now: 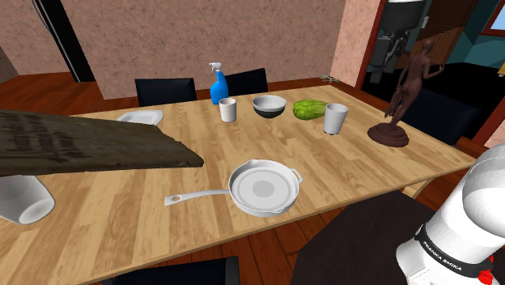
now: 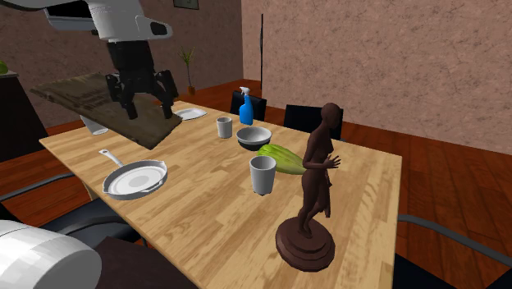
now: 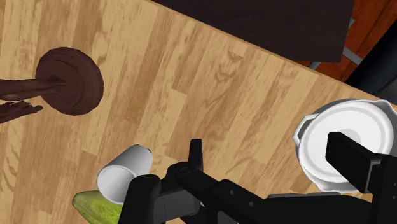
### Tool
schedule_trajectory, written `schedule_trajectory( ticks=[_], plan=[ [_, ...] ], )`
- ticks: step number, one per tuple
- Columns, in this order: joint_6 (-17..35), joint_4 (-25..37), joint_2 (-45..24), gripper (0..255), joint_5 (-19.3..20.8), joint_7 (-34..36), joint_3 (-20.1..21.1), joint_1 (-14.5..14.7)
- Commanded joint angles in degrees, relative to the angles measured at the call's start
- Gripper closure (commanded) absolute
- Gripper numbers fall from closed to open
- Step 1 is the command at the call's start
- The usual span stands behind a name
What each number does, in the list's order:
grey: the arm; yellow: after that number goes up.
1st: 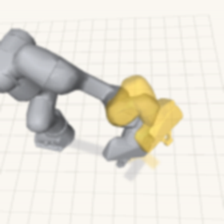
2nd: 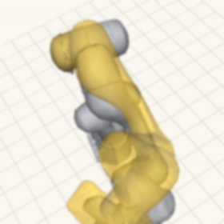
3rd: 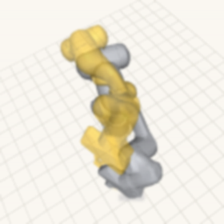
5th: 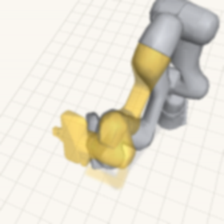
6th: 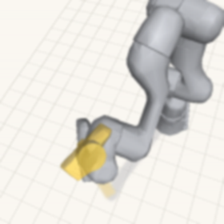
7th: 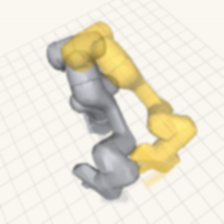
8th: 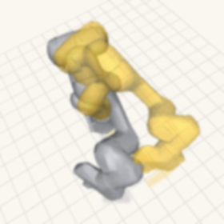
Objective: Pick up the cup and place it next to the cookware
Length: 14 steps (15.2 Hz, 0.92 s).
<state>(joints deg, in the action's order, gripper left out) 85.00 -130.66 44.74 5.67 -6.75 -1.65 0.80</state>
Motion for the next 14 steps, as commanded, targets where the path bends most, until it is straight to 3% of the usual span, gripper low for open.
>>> schedule_trajectory(
  ticks=[1,14],
  plan=[
    [0.00,0.00,0.00,0,0.00,0.00,0.00,0.00],
    [23.43,-3.33,-17.43,0,4.48,-4.96,-8.36,-2.71]
  ],
)
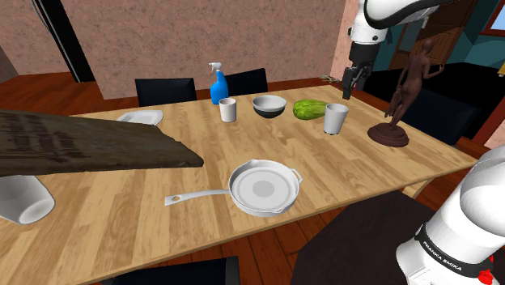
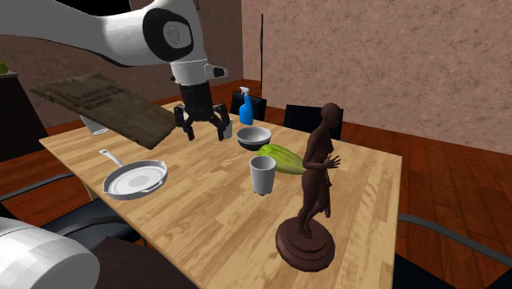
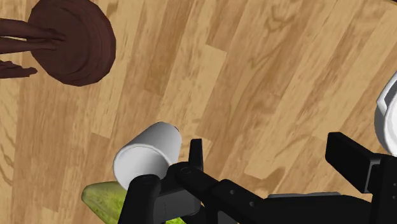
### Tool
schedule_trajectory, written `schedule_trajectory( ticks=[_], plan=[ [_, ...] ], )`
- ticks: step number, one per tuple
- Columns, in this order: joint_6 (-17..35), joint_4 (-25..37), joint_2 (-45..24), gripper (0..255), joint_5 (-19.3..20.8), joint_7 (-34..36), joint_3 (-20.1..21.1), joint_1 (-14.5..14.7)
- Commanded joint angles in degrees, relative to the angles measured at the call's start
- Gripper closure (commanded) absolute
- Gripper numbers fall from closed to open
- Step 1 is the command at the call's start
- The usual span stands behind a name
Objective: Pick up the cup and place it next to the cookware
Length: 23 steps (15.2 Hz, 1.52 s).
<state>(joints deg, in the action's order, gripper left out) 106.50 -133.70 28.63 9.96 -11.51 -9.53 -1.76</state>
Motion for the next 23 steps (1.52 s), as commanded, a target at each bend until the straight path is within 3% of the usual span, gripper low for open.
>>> schedule_trajectory(
  ticks=[1,7,13,23],
  plan=[
    [3.60,0.01,-3.09,0,0.30,-0.61,-1.12,-0.31],
    [12.83,3.42,-14.49,0,-0.24,-3.47,-4.67,-1.08],
    [20.20,9.54,-26.98,0,-3.24,-7.33,-7.44,-2.04],
    [25.98,7.41,-30.68,0,-4.20,-8.09,-7.73,-2.48]
  ],
)
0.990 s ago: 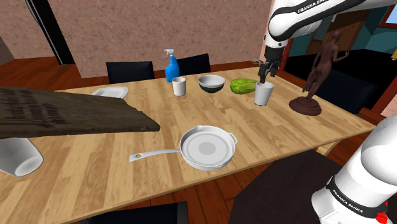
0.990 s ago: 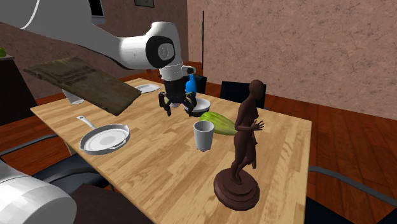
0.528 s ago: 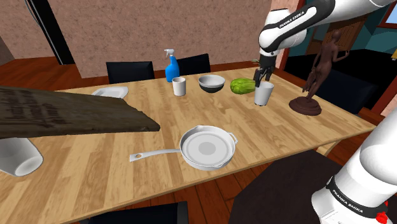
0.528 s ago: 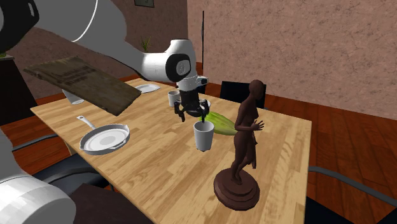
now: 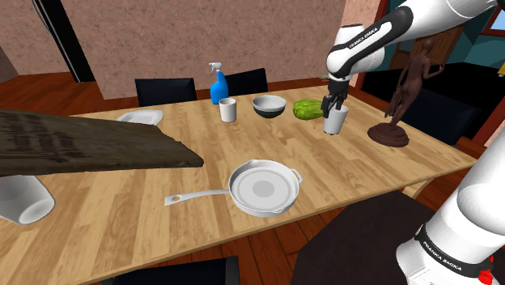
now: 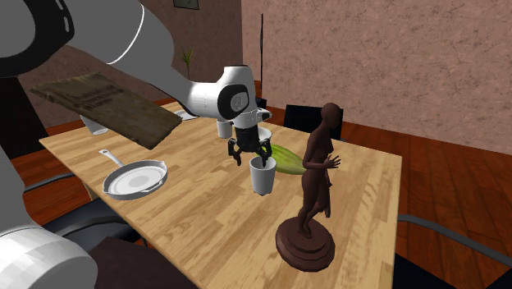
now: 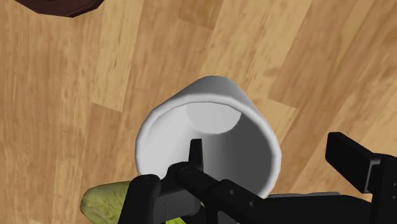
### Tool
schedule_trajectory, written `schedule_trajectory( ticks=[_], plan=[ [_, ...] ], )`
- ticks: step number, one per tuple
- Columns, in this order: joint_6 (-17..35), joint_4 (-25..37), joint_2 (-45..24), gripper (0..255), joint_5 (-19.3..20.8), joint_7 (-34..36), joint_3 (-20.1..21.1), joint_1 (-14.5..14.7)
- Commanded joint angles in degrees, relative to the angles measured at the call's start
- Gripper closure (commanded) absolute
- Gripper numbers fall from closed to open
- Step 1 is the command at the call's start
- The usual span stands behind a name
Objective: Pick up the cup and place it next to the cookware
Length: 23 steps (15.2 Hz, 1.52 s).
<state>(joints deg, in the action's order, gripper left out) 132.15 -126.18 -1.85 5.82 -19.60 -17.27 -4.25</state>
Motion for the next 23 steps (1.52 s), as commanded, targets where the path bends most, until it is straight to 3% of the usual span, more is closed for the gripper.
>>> schedule_trajectory(
  ticks=[1,6,7,16,23],
  plan=[
    [0.34,-0.10,-0.21,0,-0.06,0.00,0.01,0.00],
    [0.32,-0.10,-0.20,0,-0.06,0.00,0.01,0.00],
    [0.32,-0.10,-0.20,255,-0.06,0.00,0.01,0.00],
    [0.34,-0.10,-0.21,255,-0.06,0.00,0.01,0.00],
    [-4.97,2.55,2.52,255,0.55,0.14,0.12,0.15]
  ],
)
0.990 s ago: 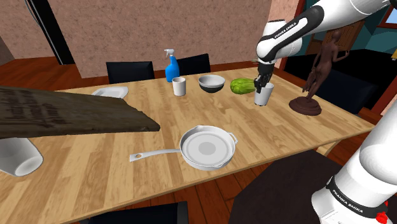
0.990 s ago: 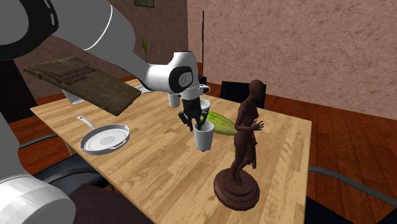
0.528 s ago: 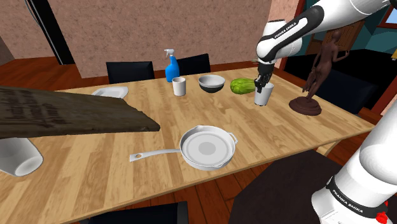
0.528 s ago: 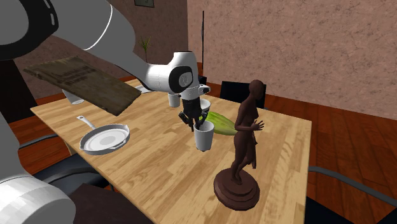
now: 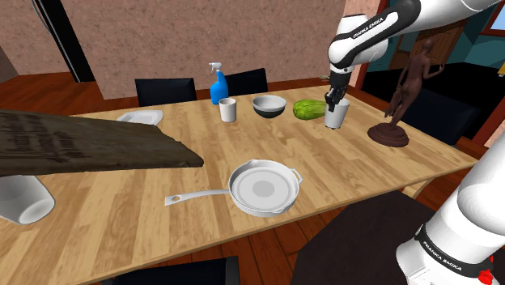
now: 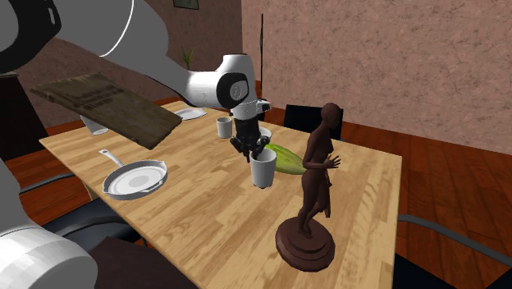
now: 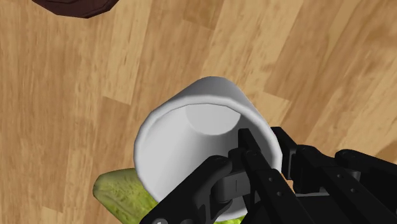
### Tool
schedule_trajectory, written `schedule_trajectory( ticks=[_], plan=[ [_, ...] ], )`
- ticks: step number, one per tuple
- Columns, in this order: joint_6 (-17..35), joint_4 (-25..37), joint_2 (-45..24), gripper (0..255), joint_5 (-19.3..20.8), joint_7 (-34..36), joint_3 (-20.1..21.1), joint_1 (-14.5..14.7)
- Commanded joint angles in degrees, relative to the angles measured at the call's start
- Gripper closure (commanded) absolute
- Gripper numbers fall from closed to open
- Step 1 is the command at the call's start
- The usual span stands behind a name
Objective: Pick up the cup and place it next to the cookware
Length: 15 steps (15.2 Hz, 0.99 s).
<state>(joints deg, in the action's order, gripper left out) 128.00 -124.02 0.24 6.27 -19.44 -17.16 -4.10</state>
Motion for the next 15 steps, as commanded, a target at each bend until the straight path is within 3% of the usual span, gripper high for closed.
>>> schedule_trajectory(
  ticks=[1,15],
  plan=[
    [-1.57,0.82,0.78,255,0.16,-0.01,0.03,0.02],
    [-12.19,8.07,4.26,255,0.63,-0.23,0.40,0.26]
  ],
)
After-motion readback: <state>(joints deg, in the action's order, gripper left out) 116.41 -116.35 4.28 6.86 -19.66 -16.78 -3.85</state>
